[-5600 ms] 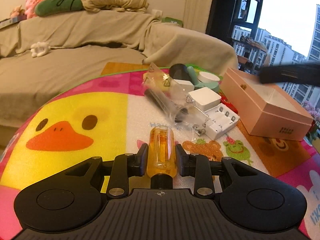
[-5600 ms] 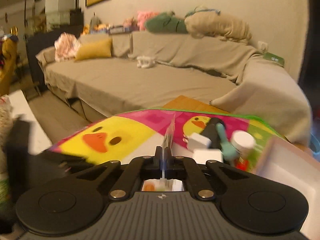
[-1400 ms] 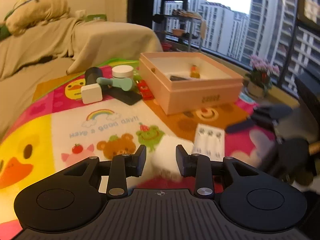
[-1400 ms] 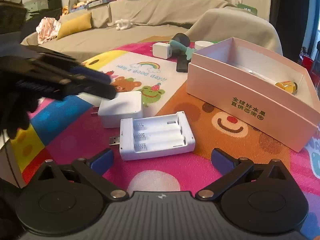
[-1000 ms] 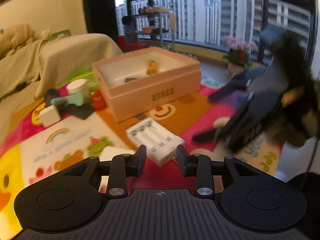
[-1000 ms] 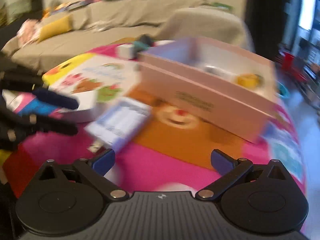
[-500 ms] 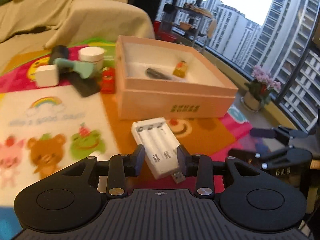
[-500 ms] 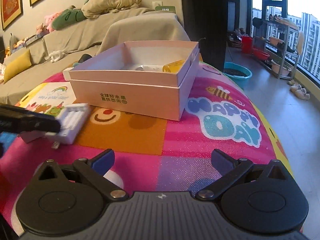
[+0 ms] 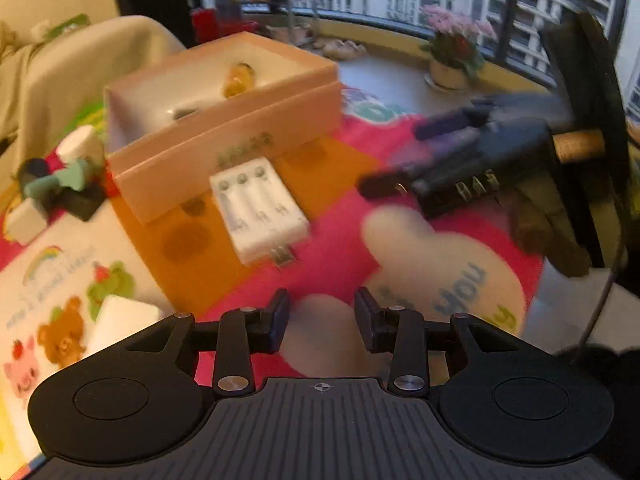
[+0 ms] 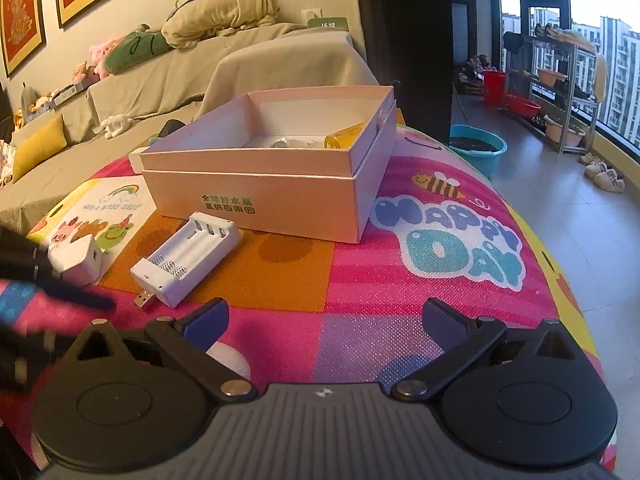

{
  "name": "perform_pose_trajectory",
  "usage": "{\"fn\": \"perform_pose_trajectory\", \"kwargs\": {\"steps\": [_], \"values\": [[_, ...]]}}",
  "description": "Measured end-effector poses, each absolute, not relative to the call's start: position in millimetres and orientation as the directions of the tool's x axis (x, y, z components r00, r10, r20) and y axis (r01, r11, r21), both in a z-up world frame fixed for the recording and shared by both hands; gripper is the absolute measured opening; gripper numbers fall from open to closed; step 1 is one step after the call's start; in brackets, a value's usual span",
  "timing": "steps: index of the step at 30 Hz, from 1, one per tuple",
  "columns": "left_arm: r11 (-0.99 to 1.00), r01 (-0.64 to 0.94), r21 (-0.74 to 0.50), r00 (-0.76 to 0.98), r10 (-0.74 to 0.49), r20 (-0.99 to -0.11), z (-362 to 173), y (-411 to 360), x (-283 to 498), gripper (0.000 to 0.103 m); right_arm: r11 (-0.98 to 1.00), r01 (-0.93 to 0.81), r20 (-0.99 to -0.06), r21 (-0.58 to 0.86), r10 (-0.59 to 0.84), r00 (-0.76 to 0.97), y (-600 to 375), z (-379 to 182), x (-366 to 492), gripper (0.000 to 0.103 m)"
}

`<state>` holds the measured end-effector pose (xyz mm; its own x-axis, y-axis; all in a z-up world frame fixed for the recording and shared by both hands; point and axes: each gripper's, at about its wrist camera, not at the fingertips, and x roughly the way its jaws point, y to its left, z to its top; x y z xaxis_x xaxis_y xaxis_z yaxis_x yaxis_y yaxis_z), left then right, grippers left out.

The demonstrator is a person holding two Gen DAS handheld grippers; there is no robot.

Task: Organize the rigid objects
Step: 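Grasp the white battery charger with the left gripper and lift it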

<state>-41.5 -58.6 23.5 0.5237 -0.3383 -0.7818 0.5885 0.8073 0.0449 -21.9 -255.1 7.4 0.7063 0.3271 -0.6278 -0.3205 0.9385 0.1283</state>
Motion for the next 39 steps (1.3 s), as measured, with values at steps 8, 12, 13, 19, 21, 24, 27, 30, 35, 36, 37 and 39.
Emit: {"fn": "perform_pose_trajectory", "kwargs": {"steps": [8, 12, 13, 19, 21, 24, 27, 30, 35, 36, 37, 39], "values": [[0.8, 0.597, -0.05, 0.481, -0.408, -0.776, 17.6, -77.0, -29.1, 0.073, 0.935, -0.316, -0.618, 0.16, 0.345, 0.706, -258.6, 7.5, -22.4, 0.103], [0.786, 0.616, -0.057, 0.468, -0.423, -0.775, 14.1, -82.7, -32.2, 0.089, 0.929, -0.313, -0.607, 0.2, 0.368, 0.705, -263.5, 7.5, -22.1, 0.103], [0.786, 0.615, -0.055, 0.471, -0.423, -0.775, 13.6, -84.4, -32.6, 0.09, 0.926, -0.311, -0.602, 0.213, 0.375, 0.705, -265.0, 7.5, -22.3, 0.103], [0.862, 0.506, 0.043, 0.651, -0.349, -0.674, 29.1, -73.9, -39.9, 0.082, 0.913, -0.304, -0.579, 0.272, 0.408, 0.707, -272.5, 7.1, -22.8, 0.103], [0.895, 0.445, 0.026, 0.687, -0.322, -0.651, 32.6, -65.1, -31.7, 0.082, 0.908, -0.302, -0.571, 0.292, 0.418, 0.706, -275.3, 6.7, -22.6, 0.103], [0.926, 0.376, -0.012, 0.693, -0.29, -0.66, 26.4, -60.3, -8.7, 0.082, 0.905, -0.3, -0.567, 0.3, 0.422, 0.707, -276.1, 6.4, -22.7, 0.103], [0.934, 0.356, -0.016, 0.676, -0.27, -0.686, 12.4, -65.4, 13.8, 0.082, 0.907, -0.3, -0.572, 0.294, 0.419, 0.705, -275.4, 6.6, -22.3, 0.103], [0.924, 0.382, -0.001, 0.684, -0.284, -0.672, 3.6, -68.8, 21.8, 0.081, 0.91, -0.301, -0.58, 0.286, 0.414, 0.702, -274.0, 6.6, -21.7, 0.103], [0.901, 0.432, -0.046, 0.674, -0.356, -0.648, 6.1, -50.1, 15.6, 0.053, 0.917, -0.297, -0.597, 0.266, 0.399, 0.696, -269.5, 7.5, -21.9, 0.103], [0.899, 0.433, -0.062, 0.669, -0.367, -0.646, 7.4, -44.2, 12.5, 0.053, 0.918, -0.296, -0.603, 0.263, 0.396, 0.693, -268.7, 7.8, -21.2, 0.103], [0.899, 0.431, -0.076, 0.667, -0.374, -0.645, 9.1, -37.7, 8.8, 0.053, 0.92, -0.291, -0.609, 0.262, 0.392, 0.69, -267.6, 8.3, -19.8, 0.103], [0.902, 0.42, -0.099, 0.681, -0.386, -0.622, 19.4, -23.2, -0.6, 0.052, 0.926, -0.279, -0.624, 0.253, 0.376, 0.685, -264.5, 9.1, -18.1, 0.103]]}}
